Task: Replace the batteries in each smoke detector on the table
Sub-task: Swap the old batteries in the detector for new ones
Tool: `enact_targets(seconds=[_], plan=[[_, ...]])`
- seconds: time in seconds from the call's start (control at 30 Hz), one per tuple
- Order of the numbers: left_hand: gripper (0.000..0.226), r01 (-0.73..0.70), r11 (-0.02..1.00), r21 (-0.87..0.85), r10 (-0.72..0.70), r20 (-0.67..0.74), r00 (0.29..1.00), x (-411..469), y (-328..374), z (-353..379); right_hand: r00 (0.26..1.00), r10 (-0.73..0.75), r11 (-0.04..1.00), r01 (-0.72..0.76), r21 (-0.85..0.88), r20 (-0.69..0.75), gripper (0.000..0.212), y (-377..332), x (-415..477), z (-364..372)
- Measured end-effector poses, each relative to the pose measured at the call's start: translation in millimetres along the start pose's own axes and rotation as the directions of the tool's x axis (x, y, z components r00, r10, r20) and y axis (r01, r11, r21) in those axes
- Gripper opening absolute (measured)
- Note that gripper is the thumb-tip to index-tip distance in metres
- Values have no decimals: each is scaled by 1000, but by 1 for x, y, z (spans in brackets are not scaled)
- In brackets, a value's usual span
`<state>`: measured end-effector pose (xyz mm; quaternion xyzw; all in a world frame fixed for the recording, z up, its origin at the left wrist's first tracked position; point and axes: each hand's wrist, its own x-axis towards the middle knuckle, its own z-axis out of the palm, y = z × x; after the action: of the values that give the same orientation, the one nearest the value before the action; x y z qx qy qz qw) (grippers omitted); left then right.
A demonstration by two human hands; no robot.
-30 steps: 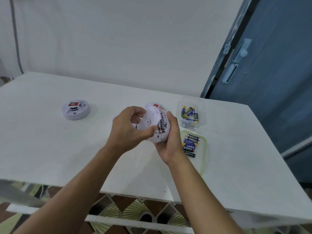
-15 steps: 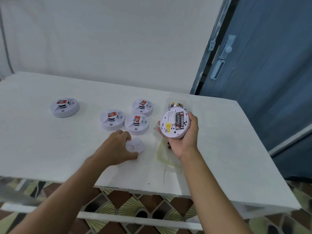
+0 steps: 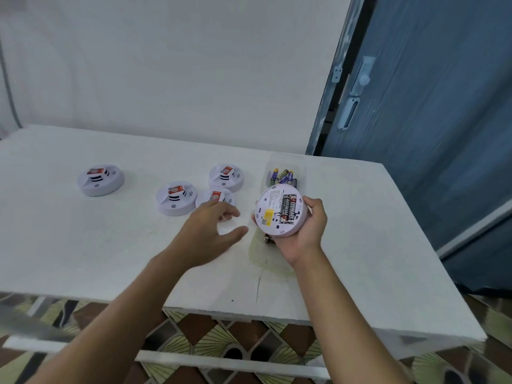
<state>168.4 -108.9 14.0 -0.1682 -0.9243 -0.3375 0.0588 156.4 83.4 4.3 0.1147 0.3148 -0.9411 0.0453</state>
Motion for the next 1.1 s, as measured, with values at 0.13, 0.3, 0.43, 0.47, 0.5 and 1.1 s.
enact_targets(seconds=[0.13,0.3,0.43,0.47,0.5,1.1], plan=[[31,-110,988,-106,104,-60,993,2,38,11,998,-26,1000,26,-13,-55,46,3,-2,0],[39,-149,986,-77,147,-26,989,10,57,24,999,-39,997,37,-67,-19,40,0,-10,1],[36,-175,980,-93,169,-68,983,14,61,28,998,-58,992,58,-109,2,39,-3,-11,1],[36,-183,979,-93,176,-78,981,15,62,29,998,-64,991,64,-116,6,39,-3,-11,1],[35,-188,978,-92,180,-86,980,16,62,30,997,-71,989,71,-127,5,39,-3,-11,1],[17,-170,969,-180,172,-6,985,42,74,46,997,-80,977,75,-197,-15,33,-21,-12,-14]])
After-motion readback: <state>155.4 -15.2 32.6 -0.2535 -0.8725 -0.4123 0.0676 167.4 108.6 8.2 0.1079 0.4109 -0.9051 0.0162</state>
